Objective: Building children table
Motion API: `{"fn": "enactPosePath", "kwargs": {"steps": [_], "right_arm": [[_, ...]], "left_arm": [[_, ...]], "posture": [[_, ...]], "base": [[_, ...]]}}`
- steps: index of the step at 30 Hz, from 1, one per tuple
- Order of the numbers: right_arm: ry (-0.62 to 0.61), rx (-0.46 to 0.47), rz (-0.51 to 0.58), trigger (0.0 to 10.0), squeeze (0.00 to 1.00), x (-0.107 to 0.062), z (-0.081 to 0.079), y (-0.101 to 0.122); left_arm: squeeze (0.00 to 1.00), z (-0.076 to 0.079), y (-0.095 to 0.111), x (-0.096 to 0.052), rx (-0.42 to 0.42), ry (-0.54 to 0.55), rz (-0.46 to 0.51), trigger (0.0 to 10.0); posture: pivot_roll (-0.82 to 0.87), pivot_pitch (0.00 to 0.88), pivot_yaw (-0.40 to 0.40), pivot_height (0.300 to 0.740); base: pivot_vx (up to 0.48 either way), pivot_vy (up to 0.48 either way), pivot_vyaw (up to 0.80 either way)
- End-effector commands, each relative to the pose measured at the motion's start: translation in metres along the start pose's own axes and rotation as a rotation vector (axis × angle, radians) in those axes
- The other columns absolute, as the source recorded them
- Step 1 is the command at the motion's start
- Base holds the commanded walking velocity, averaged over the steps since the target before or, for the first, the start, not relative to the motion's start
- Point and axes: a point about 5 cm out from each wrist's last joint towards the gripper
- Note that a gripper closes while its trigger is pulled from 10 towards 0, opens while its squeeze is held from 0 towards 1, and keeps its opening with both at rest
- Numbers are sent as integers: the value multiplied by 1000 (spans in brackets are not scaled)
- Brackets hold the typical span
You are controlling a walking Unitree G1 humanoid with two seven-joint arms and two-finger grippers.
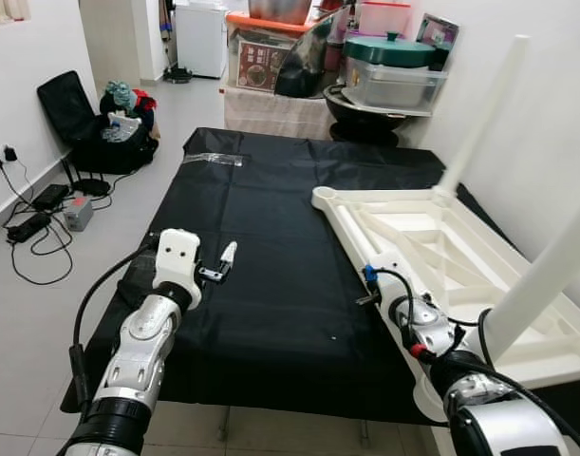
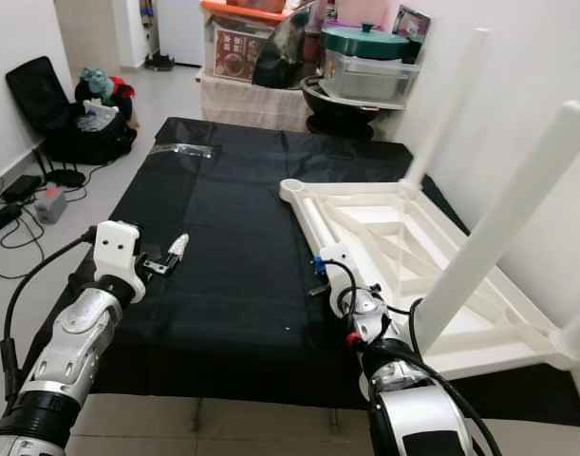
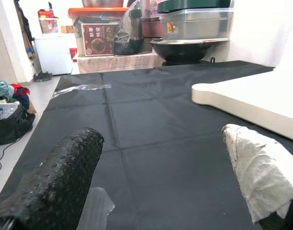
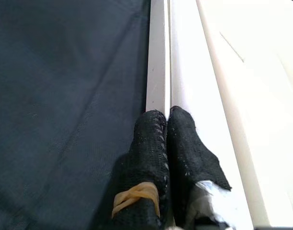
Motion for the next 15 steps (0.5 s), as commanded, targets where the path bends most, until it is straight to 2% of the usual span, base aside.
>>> {"fn": "enactPosePath", "kwargs": {"steps": [1,4,5,6,8,10,11,12,14,15], "right_arm": [[128,-14,-103,0,0,-2,-24,-31],[128,-14,-103,0,0,-2,-24,-31],[157,-34,-40,0,0,-2,-26,-25],[157,-34,-40,0,0,-2,-26,-25],[399,-88,232,0,0,-11,-42,-1],[399,-88,232,0,0,-11,-42,-1],[525,-128,332,0,0,-19,-49,4],[525,-128,332,0,0,-19,-49,4],[779,-173,443,0,0,-39,-60,3],[779,-173,443,0,0,-39,-60,3]], "left_arm": [[0,1,-4,-2,16,-8,-26,10000],[0,1,-4,-2,16,-8,-26,10000],[0,0,-4,-2,18,-10,-28,10000],[0,0,-4,-2,18,-10,-28,10000],[0,-1,-4,-1,22,-11,-29,10000],[0,-1,-4,-1,22,-11,-29,10000],[0,-2,-3,-1,24,-12,-29,10000],[0,-2,-3,-1,24,-12,-29,10000],[0,-2,-3,-1,27,-16,-28,10000],[0,-2,-3,-1,27,-16,-28,10000]], "posture": [[118,0,-124,740],[118,0,-124,740],[117,0,-120,740],[117,0,-120,740],[120,0,-117,740],[120,0,-117,740],[119,0,-114,740],[119,0,-114,740],[121,0,-110,740],[121,0,-110,740]], "base": [[0,0,0],[0,0,0],[0,0,0],[0,0,0],[0,0,0],[0,0,0],[0,0,0],[0,0,0],[0,0,0],[0,0,0]]}}
Point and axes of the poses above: a point about 5 cm out from each wrist's last joint towards the gripper, its own x axis pointing out of the wrist towards the gripper, its own y axis along the axis of the wrist's last joint, z = x × y, and after that the axes turned 3 degrees about -x, right-handed
